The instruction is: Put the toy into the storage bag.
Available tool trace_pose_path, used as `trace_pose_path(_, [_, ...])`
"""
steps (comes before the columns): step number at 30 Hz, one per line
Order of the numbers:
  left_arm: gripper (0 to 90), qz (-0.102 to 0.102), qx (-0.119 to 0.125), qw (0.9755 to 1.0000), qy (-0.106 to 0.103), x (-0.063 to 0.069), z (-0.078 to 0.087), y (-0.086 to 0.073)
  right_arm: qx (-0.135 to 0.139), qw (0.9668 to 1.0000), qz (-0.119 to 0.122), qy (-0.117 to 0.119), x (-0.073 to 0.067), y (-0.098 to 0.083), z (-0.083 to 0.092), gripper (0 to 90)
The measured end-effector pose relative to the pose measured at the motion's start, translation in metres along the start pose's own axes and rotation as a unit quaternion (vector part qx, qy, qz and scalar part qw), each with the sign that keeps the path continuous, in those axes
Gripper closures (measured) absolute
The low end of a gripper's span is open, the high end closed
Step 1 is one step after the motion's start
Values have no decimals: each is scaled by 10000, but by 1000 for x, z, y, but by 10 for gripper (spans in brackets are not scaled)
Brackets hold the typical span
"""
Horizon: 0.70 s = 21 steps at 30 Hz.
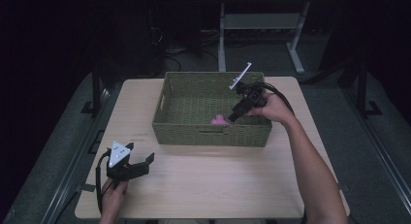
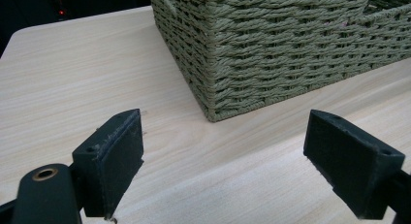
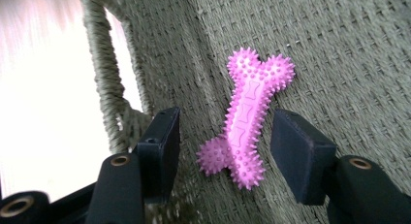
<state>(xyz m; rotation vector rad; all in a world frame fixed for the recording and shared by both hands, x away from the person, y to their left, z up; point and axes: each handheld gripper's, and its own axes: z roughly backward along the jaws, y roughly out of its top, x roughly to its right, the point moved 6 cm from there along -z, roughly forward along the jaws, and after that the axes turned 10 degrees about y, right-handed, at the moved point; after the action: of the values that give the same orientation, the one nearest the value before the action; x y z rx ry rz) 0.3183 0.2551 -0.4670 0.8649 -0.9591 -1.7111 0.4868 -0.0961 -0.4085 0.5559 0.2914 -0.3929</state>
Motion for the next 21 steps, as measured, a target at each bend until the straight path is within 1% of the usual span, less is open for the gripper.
trace_pose_path(7, [139, 7, -11, 10000, 14, -2, 1, 0, 62, 9999, 50, -62, -7, -1, 9, 411])
trace_pose_path(12, [138, 8, 1, 10000, 16, -2, 1, 0, 128, 9999, 41, -103, -14, -3, 14, 392])
trace_pose_path(21, [138, -19, -13, 10000, 16, -1, 0, 0, 231, 9995, 82, -178, -24, -8, 25, 385])
